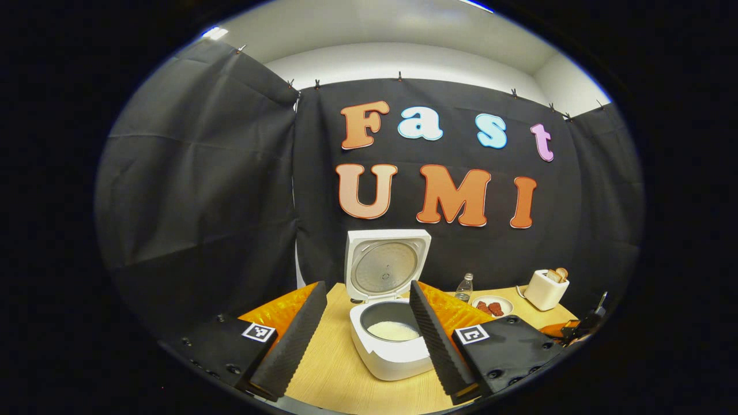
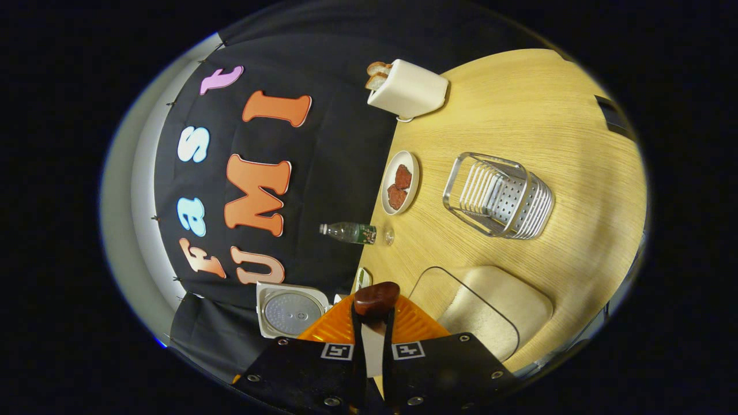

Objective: Close the left gripper, press the button to open the rice cooker; take a wooden spoon from the chopstick holder with the right hand, scoop a spoonful of rice and pour it into the rice cooker, then put the wooden spoon back into the chopstick holder.

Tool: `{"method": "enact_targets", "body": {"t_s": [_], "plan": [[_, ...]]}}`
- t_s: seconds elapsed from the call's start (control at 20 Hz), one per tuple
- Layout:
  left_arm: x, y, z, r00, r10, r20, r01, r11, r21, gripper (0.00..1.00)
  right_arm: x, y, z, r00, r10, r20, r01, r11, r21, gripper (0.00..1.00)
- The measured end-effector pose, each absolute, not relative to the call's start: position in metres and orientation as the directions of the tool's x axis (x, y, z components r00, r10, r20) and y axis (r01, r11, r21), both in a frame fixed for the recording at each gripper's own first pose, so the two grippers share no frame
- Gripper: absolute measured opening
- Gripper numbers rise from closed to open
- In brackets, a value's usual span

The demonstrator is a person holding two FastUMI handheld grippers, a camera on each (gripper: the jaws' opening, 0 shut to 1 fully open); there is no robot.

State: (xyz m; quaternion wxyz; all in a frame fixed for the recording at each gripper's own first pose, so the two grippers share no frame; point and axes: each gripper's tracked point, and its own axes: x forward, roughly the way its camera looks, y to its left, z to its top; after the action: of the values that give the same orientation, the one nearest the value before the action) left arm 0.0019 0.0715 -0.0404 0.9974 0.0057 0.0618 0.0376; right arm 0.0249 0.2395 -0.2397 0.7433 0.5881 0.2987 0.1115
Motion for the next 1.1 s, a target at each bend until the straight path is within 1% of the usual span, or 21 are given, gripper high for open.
{"method": "enact_targets", "body": {"t_s": [0.1, 0.25, 0.35, 0.4, 0.45, 0.6, 0.65, 0.7, 0.75, 1.0, 1.1], "plan": [[0.002, 0.072, -0.045, 0.989, 0.069, -0.133, -0.068, 0.998, 0.018, 0.97, 0.032, 0.245, -0.22, 0.801, 0.527, -0.284, 0.179, 0.242, 0.954, 0.1], [0.004, 0.073, -0.047, 0.988, 0.064, -0.138, -0.065, 0.998, -0.001, 0.98, 0.038, 0.253, -0.203, 0.808, 0.53, -0.257, 0.16, 0.222, 0.962, 0.1], [0.005, 0.076, -0.046, 0.989, 0.064, -0.131, -0.066, 0.998, -0.014, 0.98, 0.041, 0.257, -0.19, 0.808, 0.539, -0.237, 0.159, 0.188, 0.969, 0.1], [0.006, 0.078, -0.045, 0.99, 0.065, -0.127, -0.068, 0.998, -0.018, 1.0, 0.043, 0.26, -0.184, 0.806, 0.546, -0.229, 0.161, 0.169, 0.972, 0.1], [0.006, 0.079, -0.045, 0.99, 0.068, -0.123, -0.07, 0.997, -0.018, 0.98, 0.046, 0.264, -0.18, 0.804, 0.55, -0.225, 0.166, 0.155, 0.974, 0.1], [0.005, 0.084, -0.046, 0.99, 0.075, -0.122, -0.077, 0.997, -0.011, 0.98, 0.056, 0.28, -0.166, 0.808, 0.55, -0.211, 0.144, 0.163, 0.976, 0.1], [0.003, 0.085, -0.047, 0.99, 0.073, -0.123, -0.076, 0.997, -0.017, 0.93, 0.06, 0.285, -0.159, 0.807, 0.555, -0.202, 0.135, 0.159, 0.978, 0.1], [0.003, 0.085, -0.049, 0.989, 0.073, -0.126, -0.077, 0.997, -0.024, 0.93, 0.062, 0.291, -0.151, 0.806, 0.562, -0.188, 0.128, 0.145, 0.981, 0.1], [0.001, 0.085, -0.053, 0.989, 0.069, -0.133, -0.073, 0.997, -0.032, 0.98, 0.064, 0.295, -0.142, 0.803, 0.57, -0.175, 0.12, 0.132, 0.984, 0.1], [-0.004, 0.083, -0.067, 0.987, 0.053, -0.152, -0.063, 0.996, -0.062, 0.98, 0.081, 0.331, -0.114, 0.794, 0.591, -0.143, 0.074, 0.14, 0.987, 0.1], [-0.006, 0.08, -0.076, 0.985, 0.042, -0.17, -0.055, 0.996, -0.072, 0.98, 0.088, 0.347, -0.104, 0.786, 0.604, -0.129, 0.064, 0.129, 0.99, 0.1]]}}
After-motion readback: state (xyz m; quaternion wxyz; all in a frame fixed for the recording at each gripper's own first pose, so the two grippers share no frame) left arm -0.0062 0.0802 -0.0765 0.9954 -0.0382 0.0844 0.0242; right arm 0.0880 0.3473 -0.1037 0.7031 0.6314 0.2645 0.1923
